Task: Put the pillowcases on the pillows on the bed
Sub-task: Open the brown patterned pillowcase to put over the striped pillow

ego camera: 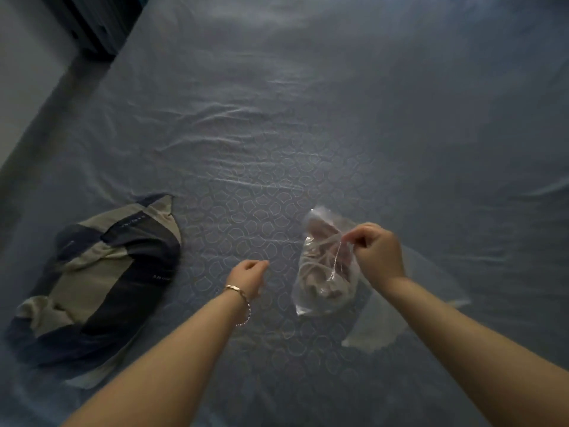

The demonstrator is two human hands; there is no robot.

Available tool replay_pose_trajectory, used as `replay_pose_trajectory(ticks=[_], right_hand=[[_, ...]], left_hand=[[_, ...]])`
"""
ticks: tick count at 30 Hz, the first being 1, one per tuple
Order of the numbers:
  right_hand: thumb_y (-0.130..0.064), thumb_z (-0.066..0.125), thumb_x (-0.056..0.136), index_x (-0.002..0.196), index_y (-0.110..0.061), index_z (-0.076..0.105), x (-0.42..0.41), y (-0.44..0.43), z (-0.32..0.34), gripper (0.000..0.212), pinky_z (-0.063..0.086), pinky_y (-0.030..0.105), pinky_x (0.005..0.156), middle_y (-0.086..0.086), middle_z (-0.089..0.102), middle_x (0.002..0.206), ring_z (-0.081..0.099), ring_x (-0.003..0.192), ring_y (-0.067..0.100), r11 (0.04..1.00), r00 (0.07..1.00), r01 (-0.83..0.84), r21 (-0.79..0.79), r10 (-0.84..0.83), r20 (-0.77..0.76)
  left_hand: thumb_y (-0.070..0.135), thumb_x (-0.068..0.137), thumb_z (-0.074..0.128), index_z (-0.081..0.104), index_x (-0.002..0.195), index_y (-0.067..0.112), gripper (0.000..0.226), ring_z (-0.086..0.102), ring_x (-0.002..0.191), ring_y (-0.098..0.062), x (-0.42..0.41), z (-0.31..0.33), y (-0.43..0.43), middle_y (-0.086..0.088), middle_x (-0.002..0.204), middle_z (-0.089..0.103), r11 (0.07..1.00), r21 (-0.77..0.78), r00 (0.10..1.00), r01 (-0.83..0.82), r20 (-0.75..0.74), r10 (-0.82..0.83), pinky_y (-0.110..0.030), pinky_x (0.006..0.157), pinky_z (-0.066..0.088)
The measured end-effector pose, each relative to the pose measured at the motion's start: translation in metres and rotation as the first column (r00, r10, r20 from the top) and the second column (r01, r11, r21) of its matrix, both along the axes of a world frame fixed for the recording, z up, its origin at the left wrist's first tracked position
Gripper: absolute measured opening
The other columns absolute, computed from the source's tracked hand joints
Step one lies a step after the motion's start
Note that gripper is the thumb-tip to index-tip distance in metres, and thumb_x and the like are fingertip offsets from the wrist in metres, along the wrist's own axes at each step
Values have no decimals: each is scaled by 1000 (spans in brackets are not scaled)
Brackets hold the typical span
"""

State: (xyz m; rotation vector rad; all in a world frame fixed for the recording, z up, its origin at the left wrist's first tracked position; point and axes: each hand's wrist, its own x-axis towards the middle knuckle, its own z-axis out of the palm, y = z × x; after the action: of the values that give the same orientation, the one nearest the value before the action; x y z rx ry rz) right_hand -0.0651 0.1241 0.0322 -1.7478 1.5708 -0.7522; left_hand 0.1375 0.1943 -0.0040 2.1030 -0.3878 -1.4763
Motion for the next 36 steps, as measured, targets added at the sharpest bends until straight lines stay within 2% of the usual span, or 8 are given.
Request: replay_pose_trajectory(ticks=[6,9,17,26,29,32,34,36], right_hand=[[24,54,69,62,-16,68,28,52,91,43,43,6,61,-12,60,65,59,63,-4,990,983,-126,-60,133,126],[24,54,68,61,-19,67,35,67,125,46,43,7,61,-15,59,65,58,64,-3,978,975,-182,-106,193,108],[8,49,77,82,-9,69,10,73,148,27,34,9,67,5,60,91,57,86,18,970,931,-186,155,224,-287],[-7,53,86,109,-13,61,-14,69,128,26,49,31,86,8,53,123,55,109,22,902,934,-81,424,217,-283],[-14,71,79,143,-18,26,-8,67,138,77,43,30,91,12,37,135,43,120,22,951,998,-13,307,30,-49],[-25,84,65,142,-40,-3,3,59,165,117,24,40,109,9,9,152,17,137,22,999,999,-35,32,34,14],[-35,84,63,139,-46,17,10,46,181,102,18,41,112,8,10,154,11,141,23,989,984,-141,-39,135,-113],[-41,76,72,115,-24,59,18,33,191,50,37,26,96,7,50,128,44,120,24,969,937,-246,-29,230,-262]], left_hand=[[74,68,56,38,131,10,92,58,86,-36,26,68,34,-22,115,52,913,391,906,120,-419,60,-42,62,51],[62,75,56,57,101,7,61,60,63,-25,25,91,51,-13,80,62,930,361,852,69,-506,133,-30,61,48],[39,92,50,55,113,-2,46,56,108,-33,13,175,18,-17,110,60,959,-203,948,197,290,-133,-31,88,41],[42,91,49,35,69,22,33,40,58,-13,-33,239,-14,5,65,43,630,-259,612,732,657,-441,-26,53,32],[29,95,46,29,64,22,36,37,57,-16,-31,238,-20,5,60,38,569,-221,517,792,737,-435,-28,58,29],[24,91,52,35,66,20,31,29,48,-9,-27,242,-15,14,56,31,124,-378,397,917,850,-345,-18,51,28],[33,88,50,39,73,19,24,32,47,-8,-17,245,-15,16,60,35,-133,-327,299,936,934,-193,-13,46,29],[47,83,53,43,84,24,25,48,52,-11,-5,247,-16,12,67,48,-102,-230,220,968,970,-101,-18,48,36]])
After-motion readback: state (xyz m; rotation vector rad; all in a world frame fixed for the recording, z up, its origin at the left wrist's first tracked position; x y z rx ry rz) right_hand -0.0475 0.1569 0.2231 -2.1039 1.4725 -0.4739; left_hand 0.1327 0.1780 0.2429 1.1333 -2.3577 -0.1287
